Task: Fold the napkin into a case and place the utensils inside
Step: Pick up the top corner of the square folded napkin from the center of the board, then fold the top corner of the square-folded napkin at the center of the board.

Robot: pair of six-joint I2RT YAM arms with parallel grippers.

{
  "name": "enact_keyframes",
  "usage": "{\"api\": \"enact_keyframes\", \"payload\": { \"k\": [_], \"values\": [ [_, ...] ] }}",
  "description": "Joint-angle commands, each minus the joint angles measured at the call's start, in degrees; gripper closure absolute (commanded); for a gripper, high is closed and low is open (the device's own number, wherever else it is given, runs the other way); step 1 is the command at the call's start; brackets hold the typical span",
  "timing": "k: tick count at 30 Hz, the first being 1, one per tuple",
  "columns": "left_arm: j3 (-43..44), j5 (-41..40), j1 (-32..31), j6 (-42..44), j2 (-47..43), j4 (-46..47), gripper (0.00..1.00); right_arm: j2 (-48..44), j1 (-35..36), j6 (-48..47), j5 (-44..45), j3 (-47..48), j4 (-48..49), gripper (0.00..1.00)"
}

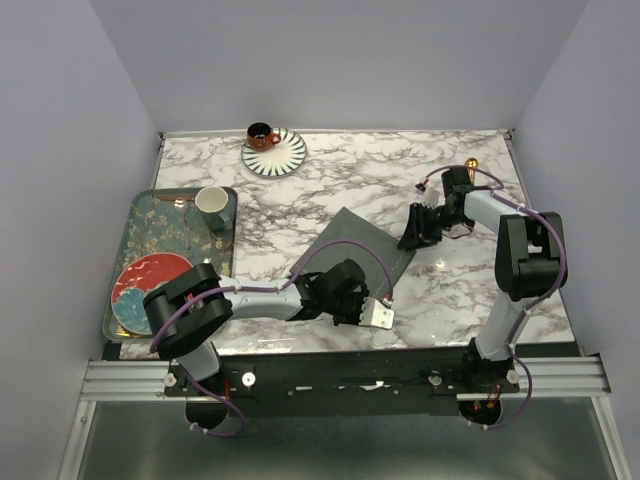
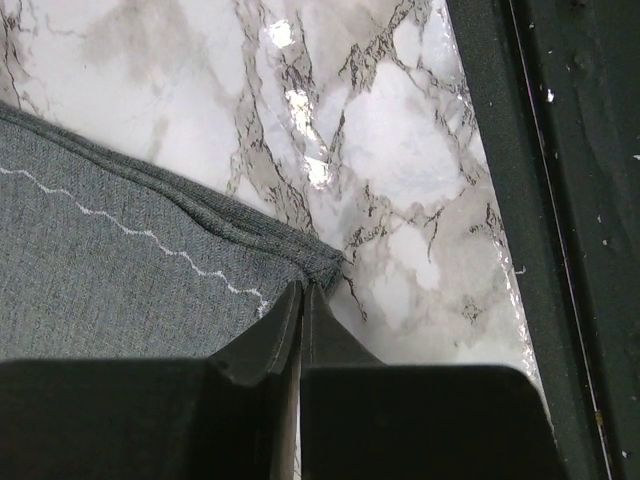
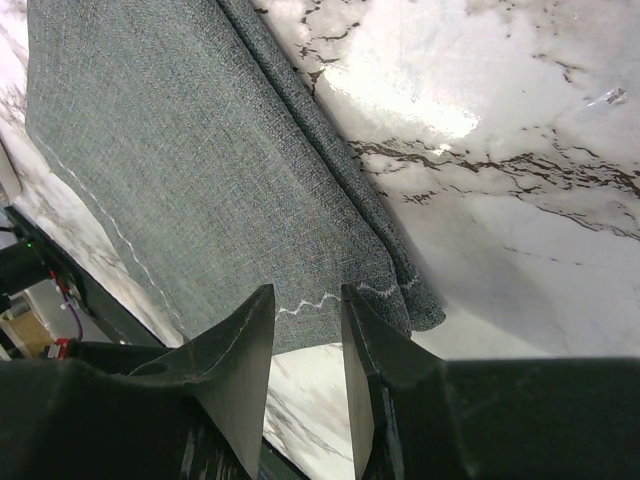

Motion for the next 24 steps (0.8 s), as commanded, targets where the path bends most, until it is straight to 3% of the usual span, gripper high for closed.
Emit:
{"api": "enact_keyframes", "payload": {
  "k": [1,8,13,16,20,24],
  "values": [
    [1.04,-0.28,0.49,0.15,-1.58,-0.46,1.00,-2.06,0.34,-0.68,-1.44,-0.75,-1.52,0.59],
    [8.85,3.41,9.53,-1.43,-0.80,-5.46,1.00,-2.67,0.25,-1.38,-0.92,0.04,-2.31,0.59],
    [23.26,8.07,17.97,0.67,7.00,-14.69,1.00,-2.58,0.25,-1.30,-1.27,1.62,-2.93,0.56],
    [30.73,8.60,22.54,1.12,13.24,-17.33,1.00,-2.76,0.25,-1.38,-1.18,2.85,-3.37,0.48],
    [38.03,8.16,26.41,2.17,19.50,-18.92,1.00,-2.94,0.25,-3.93,-0.48,4.52,-3.81,0.29],
    [42.52,7.46,28.87,3.13,23.81,-19.70,1.00,-1.97,0.25,-4.81,0.14,6.10,-4.33,0.25]
  ]
}}
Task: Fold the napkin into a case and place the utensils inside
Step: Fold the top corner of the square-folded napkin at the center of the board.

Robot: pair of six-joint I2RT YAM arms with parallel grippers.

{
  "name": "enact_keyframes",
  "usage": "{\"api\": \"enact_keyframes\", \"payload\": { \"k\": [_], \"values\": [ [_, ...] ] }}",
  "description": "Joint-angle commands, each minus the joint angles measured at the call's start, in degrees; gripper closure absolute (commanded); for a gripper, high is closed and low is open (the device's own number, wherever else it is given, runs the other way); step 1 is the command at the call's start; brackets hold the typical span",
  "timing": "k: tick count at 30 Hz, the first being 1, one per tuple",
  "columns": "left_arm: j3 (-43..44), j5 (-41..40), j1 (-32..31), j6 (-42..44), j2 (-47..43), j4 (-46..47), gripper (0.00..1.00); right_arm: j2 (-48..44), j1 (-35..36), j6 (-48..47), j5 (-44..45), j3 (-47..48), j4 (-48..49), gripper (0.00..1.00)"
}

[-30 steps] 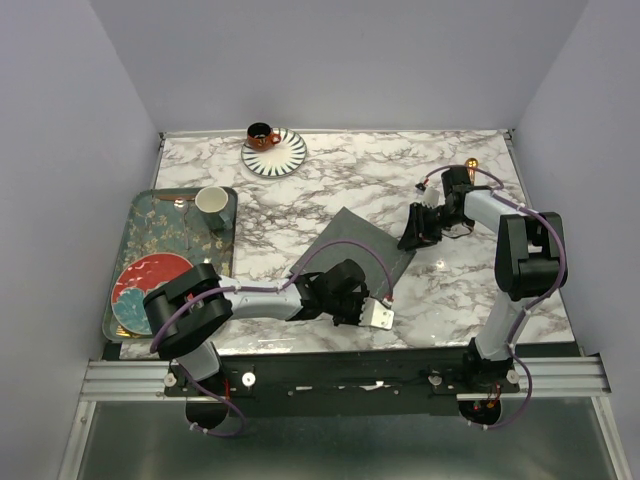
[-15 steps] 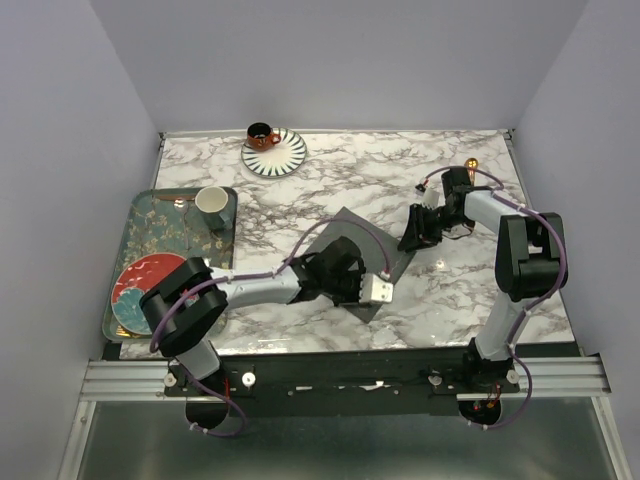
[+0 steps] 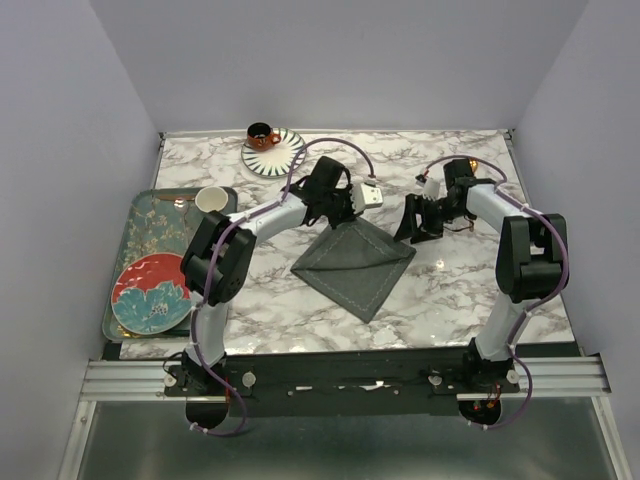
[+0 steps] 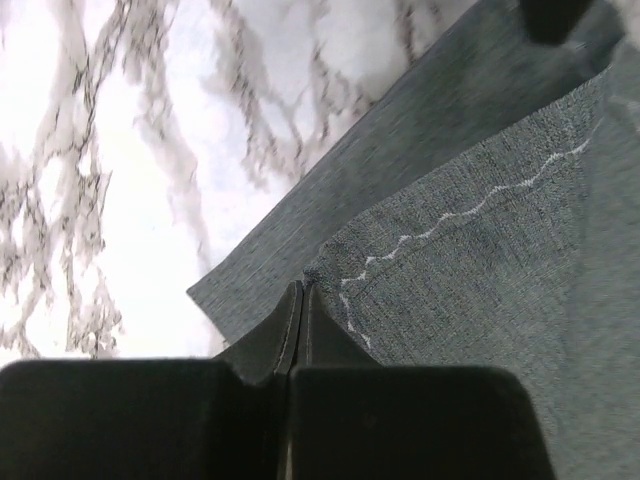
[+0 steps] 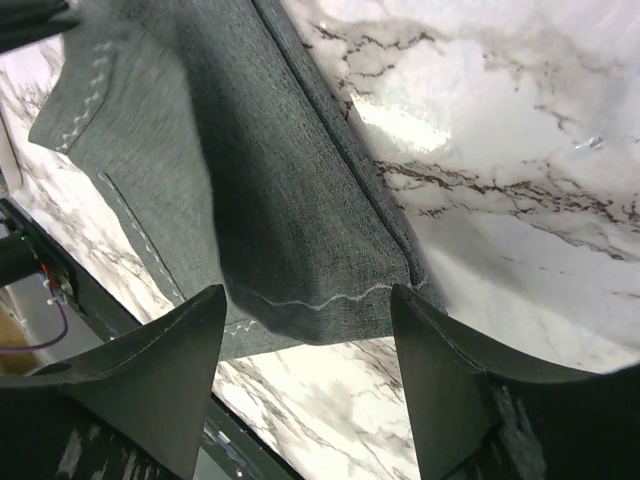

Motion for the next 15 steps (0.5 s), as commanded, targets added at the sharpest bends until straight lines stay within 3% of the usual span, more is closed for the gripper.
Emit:
{"api": "enact_keyframes", "payload": {
  "k": [1,11,14,15],
  "values": [
    [5.49,1.03,2.43,1.91,4.97,-4.34,1.00,-0.77,0.25,-2.26,0.49,3.24,-1.78,0.24],
    [7.79,-3.18,4.28,-0.01,8.59,-1.89,1.00,4.15,0.25,-3.75,1.72,6.67,-3.27,0.23],
    [9.02,-4.77,4.37,-1.77,9.20,-1.80,0.82,5.65,0.25,-4.45,1.81,7.29,-4.50,0.25],
    [9.28,-5.03,4.54,-2.47,9.20,-1.88,0.69,5.91,0.25,-4.63,1.81,7.29,-5.02,0.26]
  ]
}}
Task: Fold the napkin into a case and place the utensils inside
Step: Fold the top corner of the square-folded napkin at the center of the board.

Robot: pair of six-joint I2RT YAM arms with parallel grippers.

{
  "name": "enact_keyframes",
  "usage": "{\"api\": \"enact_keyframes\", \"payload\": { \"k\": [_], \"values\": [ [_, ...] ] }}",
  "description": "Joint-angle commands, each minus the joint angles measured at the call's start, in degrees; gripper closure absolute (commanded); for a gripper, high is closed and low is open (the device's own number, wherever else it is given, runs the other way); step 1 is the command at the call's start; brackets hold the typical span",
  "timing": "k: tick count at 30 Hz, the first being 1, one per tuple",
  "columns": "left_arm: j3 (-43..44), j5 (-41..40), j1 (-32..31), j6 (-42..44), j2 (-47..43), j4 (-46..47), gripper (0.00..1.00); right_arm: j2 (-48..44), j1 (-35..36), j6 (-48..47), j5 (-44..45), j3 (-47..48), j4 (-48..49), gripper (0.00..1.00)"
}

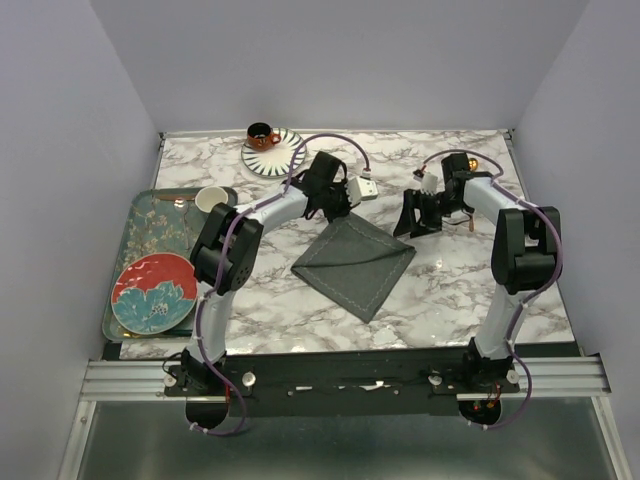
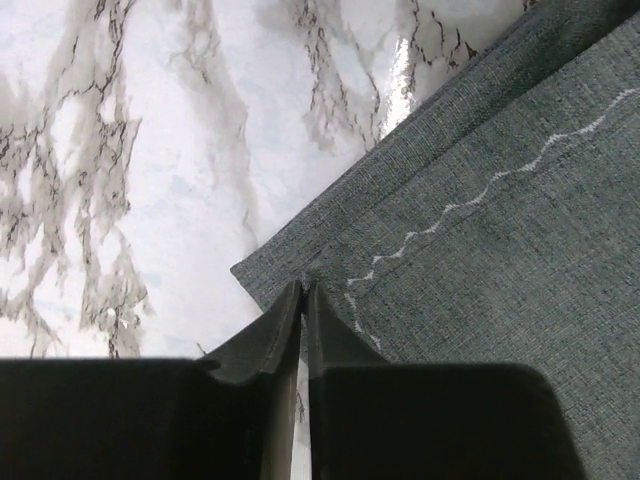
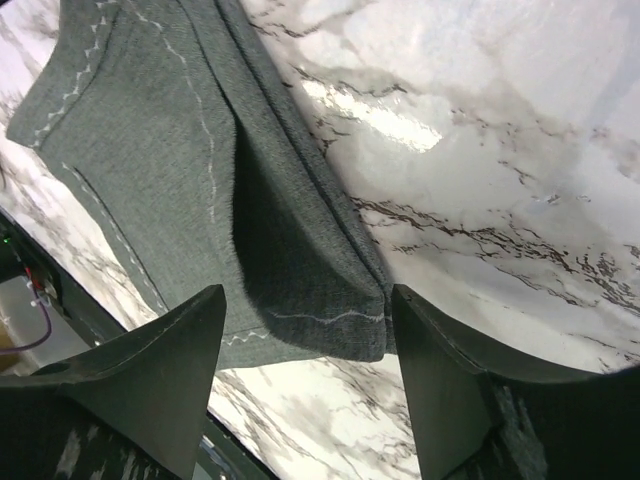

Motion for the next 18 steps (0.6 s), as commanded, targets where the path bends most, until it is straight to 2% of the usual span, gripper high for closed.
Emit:
{"api": "enact_keyframes", "payload": {
  "k": [1,3,6,12,18],
  "values": [
    [2.66,-2.89,0.81,-4.24,0.81,0.63,0.62,2.41,0.25,-2.05,1.48,1.48,-3.78,0.27],
    [2.67,-3.07,1.51,-6.53,-0.33,0.02,0.49,2.42,0.34,-2.31,1.39,0.78,-4.31,0.34],
    [2.40,-1.84,2.82,-11.54,-3.23,-2.61,0.44,2.68,0.25,-2.58,1.39,-0.54,-5.28,0.42],
    [-4.00,4.47,7.83,-21.38,-12.19,-7.18,0.42,0.57,0.60,-2.32,-0.36,-6.06,-6.25,0.49],
    [-17.44,9.50,9.33,-23.50,-22.03,-8.25,0.42,-3.28,1.74,0.58,-5.89,-13.45,-4.67,0.49]
  ]
}}
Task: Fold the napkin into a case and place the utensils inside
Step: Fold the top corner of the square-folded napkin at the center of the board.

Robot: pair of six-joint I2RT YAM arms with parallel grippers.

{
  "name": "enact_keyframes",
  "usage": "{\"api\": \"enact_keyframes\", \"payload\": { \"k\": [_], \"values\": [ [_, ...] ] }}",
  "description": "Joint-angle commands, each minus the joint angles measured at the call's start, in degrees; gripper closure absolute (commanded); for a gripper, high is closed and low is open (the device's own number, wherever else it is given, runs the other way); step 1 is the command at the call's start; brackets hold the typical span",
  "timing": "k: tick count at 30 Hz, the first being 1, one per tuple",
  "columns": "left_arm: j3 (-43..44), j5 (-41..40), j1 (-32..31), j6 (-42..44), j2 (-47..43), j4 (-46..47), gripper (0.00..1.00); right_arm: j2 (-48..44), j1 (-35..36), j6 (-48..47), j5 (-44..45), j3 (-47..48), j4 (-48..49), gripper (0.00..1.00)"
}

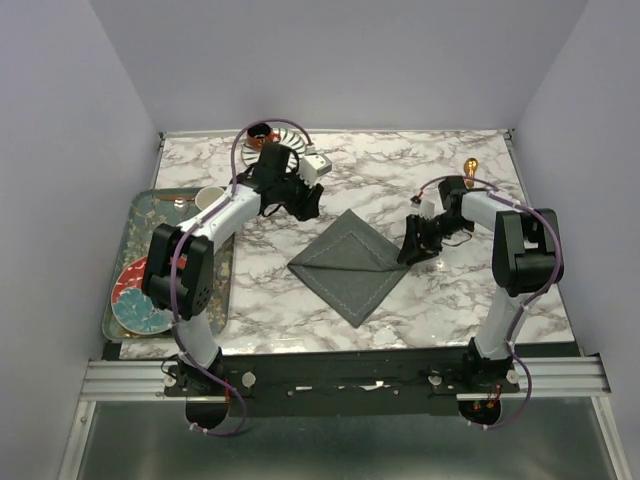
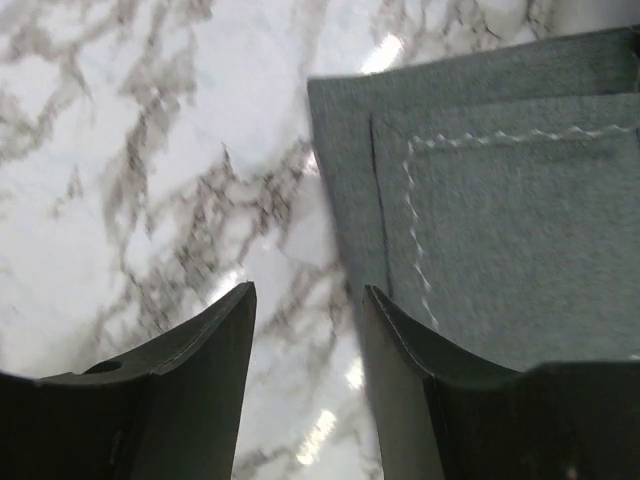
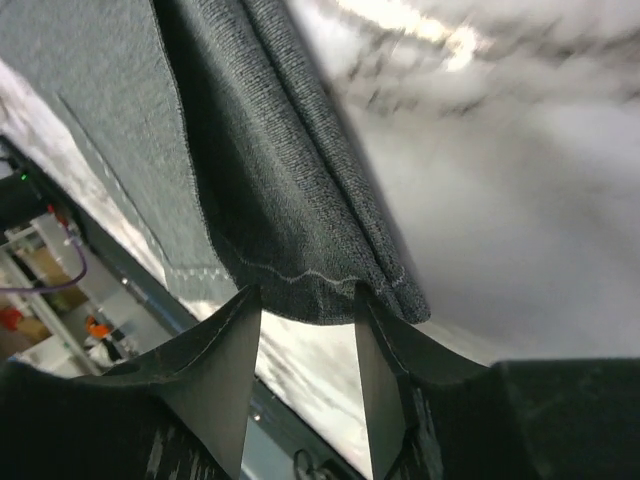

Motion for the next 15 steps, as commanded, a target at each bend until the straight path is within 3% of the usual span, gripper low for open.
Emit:
{"api": "enact_keyframes", "payload": {
  "k": [1,8,12,15],
  "values": [
    [-9.97,7.09,-0.04,-5.17,-7.48,-3.16,0.42,-4.06,1.35,2.24,-4.92,-6.42,-0.01,0.49],
    [-14.31,9.56,0.04,-7.11,-8.99,-0.08,0.42,-6.70,1.35,3.48,-7.13,-4.60,-1.05,0.48],
    [-10.10,10.09,-0.66,-4.74,-6.36,-1.04,0.43,-8.45,1.18,-1.34,-2.56,-1.18,-2.11,0.48],
    [-4.91,10.09,-1.36,-5.08,-2.23,-2.97,0.45,-9.16,1.26,-3.72,-1.50,1.91,-1.85,0.56]
  ]
}}
